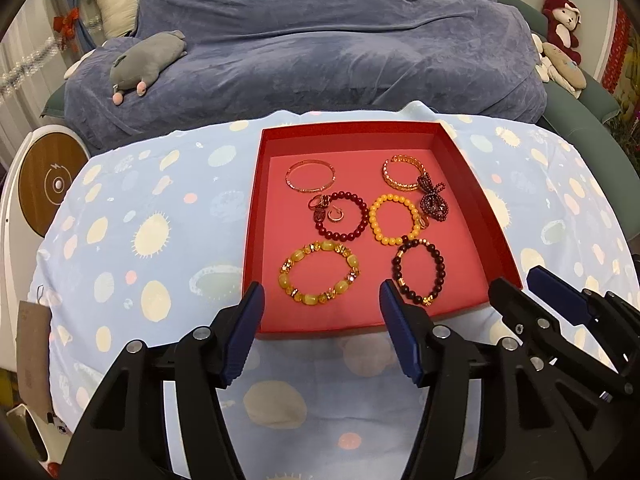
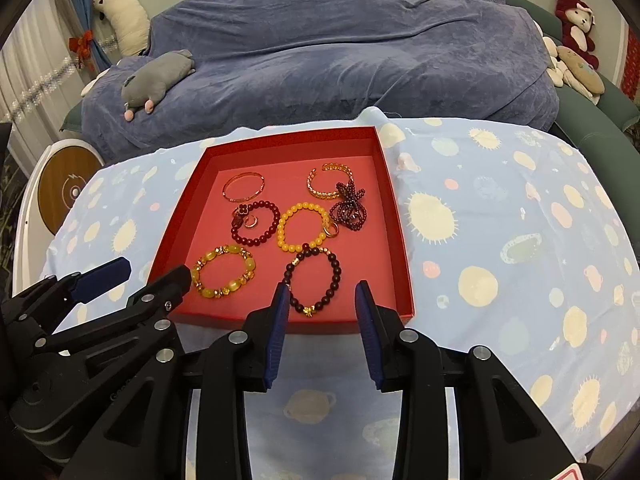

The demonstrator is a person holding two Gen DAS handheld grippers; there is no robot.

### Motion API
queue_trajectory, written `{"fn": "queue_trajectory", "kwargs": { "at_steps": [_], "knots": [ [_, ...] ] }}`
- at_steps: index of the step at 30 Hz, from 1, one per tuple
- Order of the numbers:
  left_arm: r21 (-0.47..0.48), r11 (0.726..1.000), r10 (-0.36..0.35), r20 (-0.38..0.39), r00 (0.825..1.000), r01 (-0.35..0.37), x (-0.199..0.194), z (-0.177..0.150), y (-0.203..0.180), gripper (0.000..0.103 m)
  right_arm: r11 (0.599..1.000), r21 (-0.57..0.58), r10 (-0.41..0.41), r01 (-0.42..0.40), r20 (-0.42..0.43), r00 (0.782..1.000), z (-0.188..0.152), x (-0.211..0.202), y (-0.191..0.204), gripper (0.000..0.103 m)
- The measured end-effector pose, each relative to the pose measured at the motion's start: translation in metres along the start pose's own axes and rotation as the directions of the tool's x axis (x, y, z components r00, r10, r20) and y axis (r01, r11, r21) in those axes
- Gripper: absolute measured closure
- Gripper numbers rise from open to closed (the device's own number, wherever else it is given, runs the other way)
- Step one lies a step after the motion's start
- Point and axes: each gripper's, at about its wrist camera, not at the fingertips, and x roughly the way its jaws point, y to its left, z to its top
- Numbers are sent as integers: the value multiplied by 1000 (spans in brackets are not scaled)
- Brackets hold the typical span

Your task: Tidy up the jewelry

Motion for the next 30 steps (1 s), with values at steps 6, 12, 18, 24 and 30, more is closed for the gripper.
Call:
{"fn": "queue_trajectory", "kwargs": {
  "at_steps": [6,12,18,24,30],
  "knots": [
    [-24,999,22,-2,1000,-22,-11,-19,7,34,1000,28,-7,7,-8,1000,-18,-10,-7,51],
    [-45,998,44,0,999,-44,-18,-32,14,25,999,42,1,0,-15,1000,-31,-17,-11,35],
    [-47,997,58,6,998,-58,-24,-42,17,18,1000,25,-15,16,-9,1000,-38,-24,-10,28],
    [-71,995,69,4,998,-68,-27,-49,25,12,999,23,-36,36,-1,999,-44,-28,-10,18],
    [-61,994,92,-2,996,-92,-27,-56,26,11,999,13,-46,46,4,999,-48,-30,-8,16]
  ]
}}
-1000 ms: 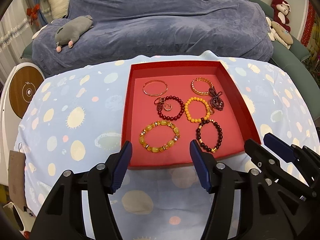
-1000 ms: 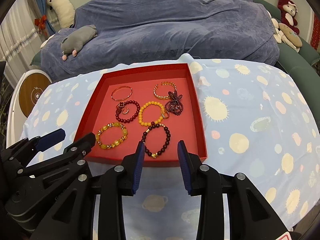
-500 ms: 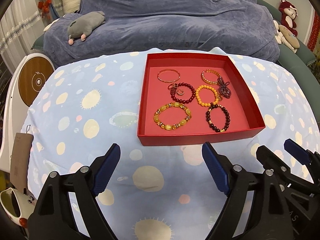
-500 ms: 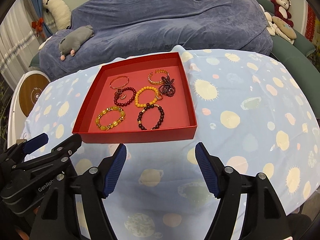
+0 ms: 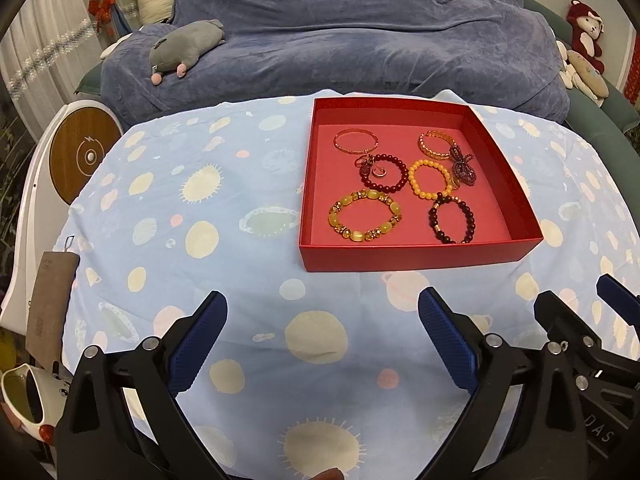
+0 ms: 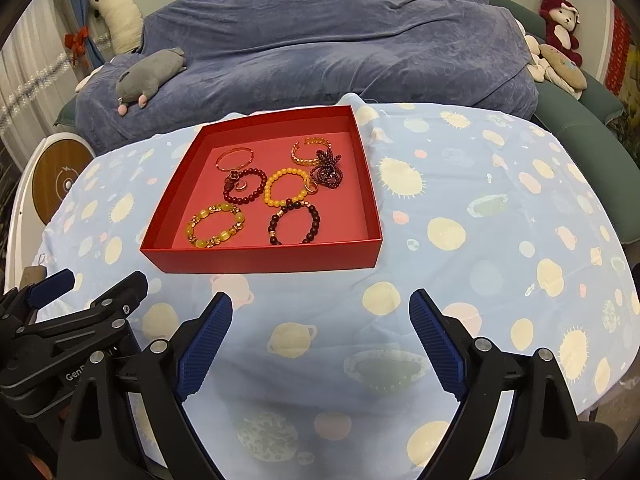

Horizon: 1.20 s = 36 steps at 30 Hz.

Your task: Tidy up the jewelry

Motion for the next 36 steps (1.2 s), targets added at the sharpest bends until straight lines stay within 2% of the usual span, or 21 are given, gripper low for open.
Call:
{"fn": "queue_trajectory", "kwargs": {
  "at_steps": [2,3,4,36],
  "knots": [
    [0,1000,5,-5,1000,-5,1,-2,1,11,1000,1,-1,1,0,1000,-1,0,0,14],
    [-3,1000,11,-7,1000,-11,2,-2,2,11,1000,4,-5,5,-1,1000,-1,0,0,7],
    [-8,1000,9,-10,1000,-9,2,-3,3,11,1000,8,-1,1,-2,1000,-1,0,0,6],
    [-36,999,17,10,1000,-16,2,-1,5,9,1000,19,-7,8,-22,1000,-4,8,-1,7]
  ]
}}
